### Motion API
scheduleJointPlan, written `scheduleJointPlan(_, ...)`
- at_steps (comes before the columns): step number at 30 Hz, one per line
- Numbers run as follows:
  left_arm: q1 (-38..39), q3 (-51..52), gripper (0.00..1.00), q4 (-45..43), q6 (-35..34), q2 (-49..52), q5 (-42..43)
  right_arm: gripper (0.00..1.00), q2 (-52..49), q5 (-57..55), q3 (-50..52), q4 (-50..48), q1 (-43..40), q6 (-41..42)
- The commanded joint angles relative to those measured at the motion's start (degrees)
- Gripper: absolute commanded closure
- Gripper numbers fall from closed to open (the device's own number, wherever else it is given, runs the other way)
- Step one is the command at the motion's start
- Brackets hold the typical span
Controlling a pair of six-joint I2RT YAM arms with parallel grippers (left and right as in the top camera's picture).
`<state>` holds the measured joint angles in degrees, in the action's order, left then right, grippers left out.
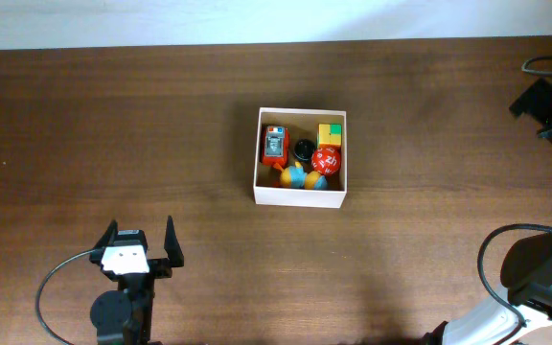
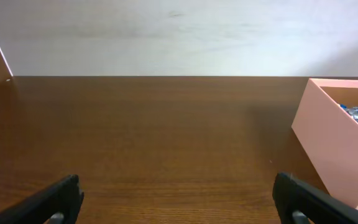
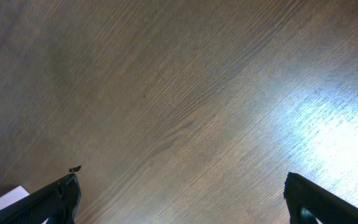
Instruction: Pack container
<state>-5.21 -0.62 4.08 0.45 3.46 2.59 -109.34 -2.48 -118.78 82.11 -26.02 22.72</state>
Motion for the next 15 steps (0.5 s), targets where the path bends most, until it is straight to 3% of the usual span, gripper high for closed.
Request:
scheduleJointPlan(1,0.22,0.11,0.01,0.5,1.11,-0.55,-0.42,0.01,1.2,-0.09,-0.74,0.0,0.13,0.5)
scheduleJointPlan(9,0.22,0.11,0.01,0.5,1.11,-0.55,-0.42,0.01,0.26,-0.09,-0.74,0.0,1.22,0.5)
scheduleJointPlan(15,0.22,0.11,0.01,0.5,1.11,-0.55,-0.44,0.01,-0.02,-0.11,-0.74,-0.02,11.52,0.5)
